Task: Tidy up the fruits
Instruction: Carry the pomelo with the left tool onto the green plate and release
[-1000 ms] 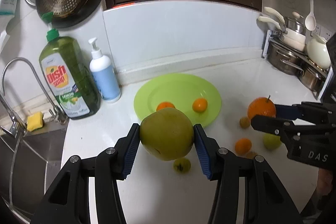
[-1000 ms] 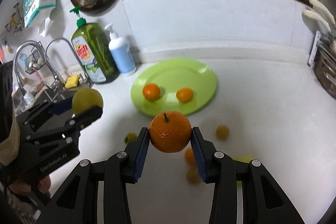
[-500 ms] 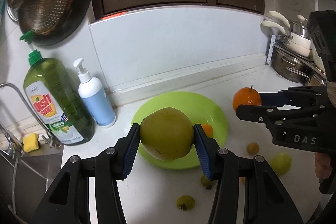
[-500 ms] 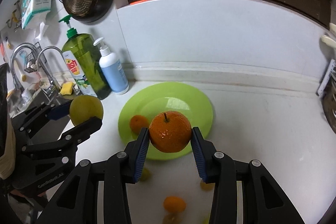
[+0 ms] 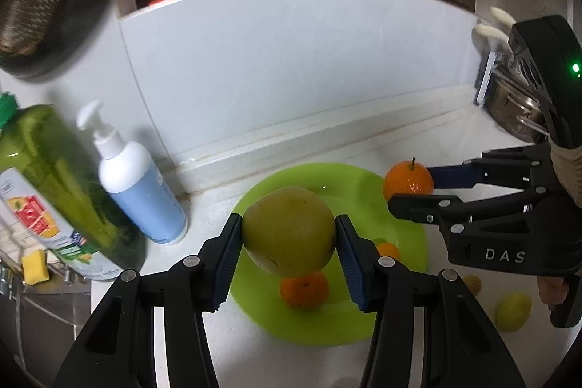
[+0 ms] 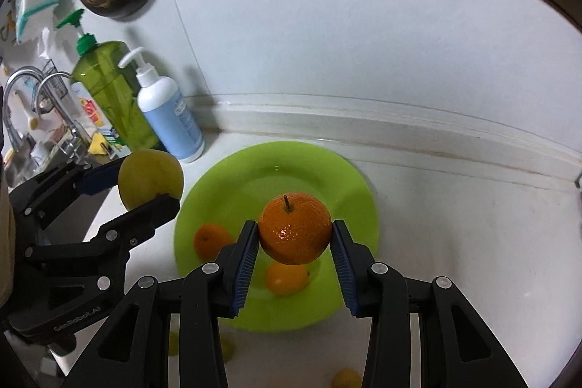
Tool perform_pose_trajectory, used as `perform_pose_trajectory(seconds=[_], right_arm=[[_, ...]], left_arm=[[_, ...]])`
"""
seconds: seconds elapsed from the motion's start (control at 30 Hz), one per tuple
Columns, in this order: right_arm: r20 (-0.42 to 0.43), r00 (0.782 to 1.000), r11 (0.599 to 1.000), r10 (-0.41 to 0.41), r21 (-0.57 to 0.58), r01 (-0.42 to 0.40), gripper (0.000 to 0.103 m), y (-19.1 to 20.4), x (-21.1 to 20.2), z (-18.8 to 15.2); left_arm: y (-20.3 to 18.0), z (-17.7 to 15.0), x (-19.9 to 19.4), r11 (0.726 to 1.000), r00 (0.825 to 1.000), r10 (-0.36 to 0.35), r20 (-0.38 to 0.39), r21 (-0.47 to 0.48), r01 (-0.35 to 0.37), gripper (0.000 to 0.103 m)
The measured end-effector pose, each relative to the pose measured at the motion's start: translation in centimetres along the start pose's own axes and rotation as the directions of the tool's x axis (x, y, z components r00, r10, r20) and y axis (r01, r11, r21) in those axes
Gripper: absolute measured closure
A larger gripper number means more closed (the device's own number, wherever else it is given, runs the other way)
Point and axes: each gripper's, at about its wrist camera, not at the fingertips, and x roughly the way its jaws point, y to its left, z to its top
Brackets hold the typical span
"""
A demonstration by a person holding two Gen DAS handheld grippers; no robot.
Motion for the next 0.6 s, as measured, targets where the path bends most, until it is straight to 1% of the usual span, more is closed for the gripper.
perform_pose_trajectory(seconds=[0.17,0.37,0.6], right_arm=[[-0.063,0.998,1.0,0.011,-0.004,-0.011,0.062,-0.8,2.5,0.7],[-0.124,0.992,1.0,0.017,-0.018,-0.02,0.062,-1.0,4.8,0.6],[-0.182,0.983,0.999,0.033,-0.014,-0.036,0.062,-1.4,6.6,0.2]], left_arm=[[0.6,0.2,2.5,1.0,0.997,-0.022,-0.071,0.002,0.022,0.053],[1.3,0.1,5.4,0.999,0.984,-0.05,-0.171,-0.01,0.049,0.053],[1.7,-0.3,7.4,0.998,0.971,-0.059,-0.23,-0.018,0.056,0.053]])
